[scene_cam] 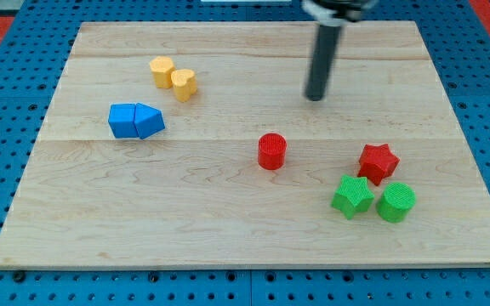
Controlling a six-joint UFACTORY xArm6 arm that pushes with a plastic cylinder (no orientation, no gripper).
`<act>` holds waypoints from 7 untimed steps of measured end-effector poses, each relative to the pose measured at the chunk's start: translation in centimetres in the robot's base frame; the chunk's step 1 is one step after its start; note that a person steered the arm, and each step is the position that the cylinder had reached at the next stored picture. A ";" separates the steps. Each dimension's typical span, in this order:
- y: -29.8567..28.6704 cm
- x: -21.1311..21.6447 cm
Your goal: Place the red blocks on top of the green circle
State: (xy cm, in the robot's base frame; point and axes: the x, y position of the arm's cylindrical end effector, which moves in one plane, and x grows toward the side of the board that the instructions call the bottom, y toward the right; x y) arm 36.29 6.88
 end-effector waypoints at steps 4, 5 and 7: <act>-7.8 6.6; -9.8 8.9; -6.4 6.7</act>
